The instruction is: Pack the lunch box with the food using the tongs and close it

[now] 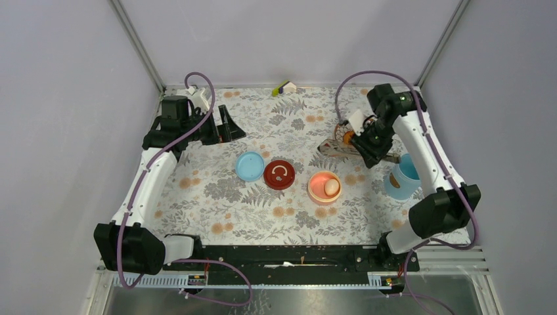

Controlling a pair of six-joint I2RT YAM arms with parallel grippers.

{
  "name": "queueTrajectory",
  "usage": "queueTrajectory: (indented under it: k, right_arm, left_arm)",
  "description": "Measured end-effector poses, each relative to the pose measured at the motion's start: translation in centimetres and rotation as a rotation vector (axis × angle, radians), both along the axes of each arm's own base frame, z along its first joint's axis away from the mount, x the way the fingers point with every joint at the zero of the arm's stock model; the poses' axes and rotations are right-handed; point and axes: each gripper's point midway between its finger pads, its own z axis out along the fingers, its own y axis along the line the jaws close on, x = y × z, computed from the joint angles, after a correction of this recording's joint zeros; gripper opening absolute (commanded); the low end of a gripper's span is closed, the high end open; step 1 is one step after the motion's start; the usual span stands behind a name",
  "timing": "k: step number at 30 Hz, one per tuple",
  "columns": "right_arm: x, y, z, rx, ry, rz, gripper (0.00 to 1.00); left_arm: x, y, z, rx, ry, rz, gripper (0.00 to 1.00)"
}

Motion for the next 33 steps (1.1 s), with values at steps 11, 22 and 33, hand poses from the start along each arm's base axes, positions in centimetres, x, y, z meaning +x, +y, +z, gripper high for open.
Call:
queueTrajectory:
  k: [11,22,33]
  right_arm:
    - [-5.3,1.5,-3.1,-0.059,0.021,0.280,0.35]
    - [-6.3,0.7,-5.1,-0.108,0.005,0.394,0.38]
    - [-5.2,0.4,-6.0,-0.171,-0.041,0.489,0.43]
  left_arm:
    - [0.2,0.2,0.0,0.002,-0.003,0.009,0.99]
    - [0.2,0.2,0.1,0.001,-0.007,0.008,0.99]
    - [0.2,0.2,0.0,0.001,-0.007,0.009,0.99]
